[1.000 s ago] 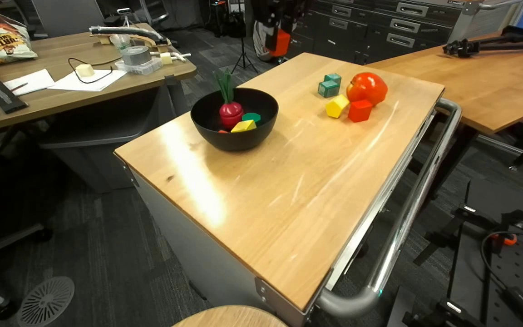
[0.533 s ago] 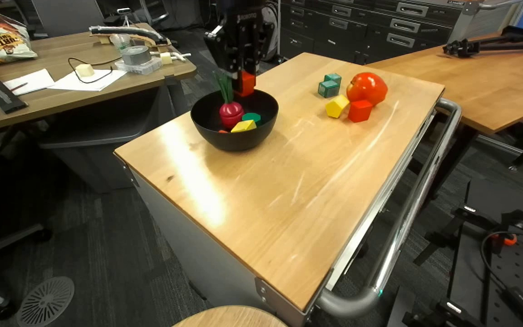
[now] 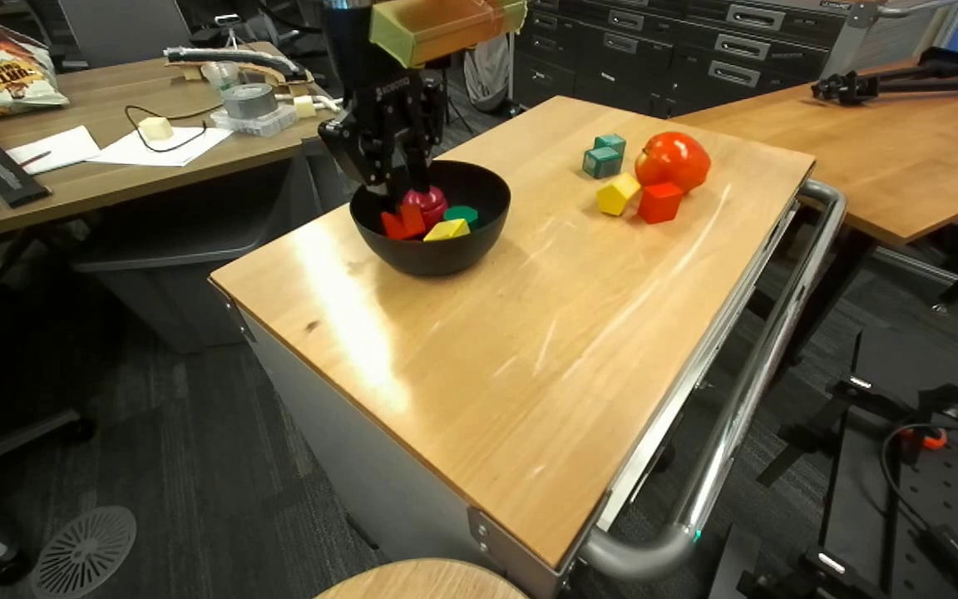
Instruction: Put all the colored objects on the table in the bowl except the apple- move it backward
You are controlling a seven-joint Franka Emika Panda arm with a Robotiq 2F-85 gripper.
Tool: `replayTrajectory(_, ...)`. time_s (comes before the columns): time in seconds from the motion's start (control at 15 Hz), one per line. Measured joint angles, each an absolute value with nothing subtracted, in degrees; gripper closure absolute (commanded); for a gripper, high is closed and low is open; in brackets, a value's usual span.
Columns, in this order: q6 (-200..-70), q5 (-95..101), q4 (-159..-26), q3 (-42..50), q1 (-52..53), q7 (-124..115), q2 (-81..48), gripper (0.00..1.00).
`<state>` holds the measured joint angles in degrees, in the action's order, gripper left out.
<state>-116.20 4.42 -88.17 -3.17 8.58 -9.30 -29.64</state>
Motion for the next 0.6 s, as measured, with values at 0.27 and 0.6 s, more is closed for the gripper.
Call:
replayTrajectory(0.27,-115.4,4.4,-85.8,-1.7,7.5,-9.3,-29.5,0.00)
replayTrajectory(0.6,-114.2,3.6,-87.6,0.8,2.9,-9.3,-23.2,0.00)
